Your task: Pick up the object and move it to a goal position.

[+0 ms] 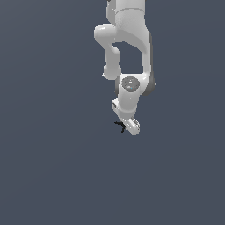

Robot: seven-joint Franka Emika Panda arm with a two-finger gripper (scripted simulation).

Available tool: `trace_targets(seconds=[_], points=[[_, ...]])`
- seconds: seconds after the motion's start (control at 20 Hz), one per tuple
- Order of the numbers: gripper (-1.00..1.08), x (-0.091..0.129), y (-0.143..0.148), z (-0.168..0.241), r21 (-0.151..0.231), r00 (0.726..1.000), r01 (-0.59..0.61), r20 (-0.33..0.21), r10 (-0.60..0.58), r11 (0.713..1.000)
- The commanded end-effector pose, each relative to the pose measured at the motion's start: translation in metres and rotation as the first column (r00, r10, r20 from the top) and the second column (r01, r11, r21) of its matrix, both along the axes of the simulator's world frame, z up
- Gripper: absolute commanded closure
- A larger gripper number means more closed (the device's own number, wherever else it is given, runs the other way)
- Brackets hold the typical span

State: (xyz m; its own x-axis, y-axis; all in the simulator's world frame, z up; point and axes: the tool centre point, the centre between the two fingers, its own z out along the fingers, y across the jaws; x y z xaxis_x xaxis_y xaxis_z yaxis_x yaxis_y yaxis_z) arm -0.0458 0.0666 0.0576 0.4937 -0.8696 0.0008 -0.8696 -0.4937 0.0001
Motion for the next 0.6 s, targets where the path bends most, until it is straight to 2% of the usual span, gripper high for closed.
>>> trace_targets(seconds=[0.0,0.25,0.55], points=[[1.08,0.01,0.021,0.009,-0.001,1.0,0.001,0.0,-0.001,1.0],[1.08,0.025,0.051,0.021,-0.001,1.0,0.001,0.0,-0.001,1.0],[1.08,0.034,0.067,0.027,0.0,1.0,0.001,0.0,-0.001,1.0]])
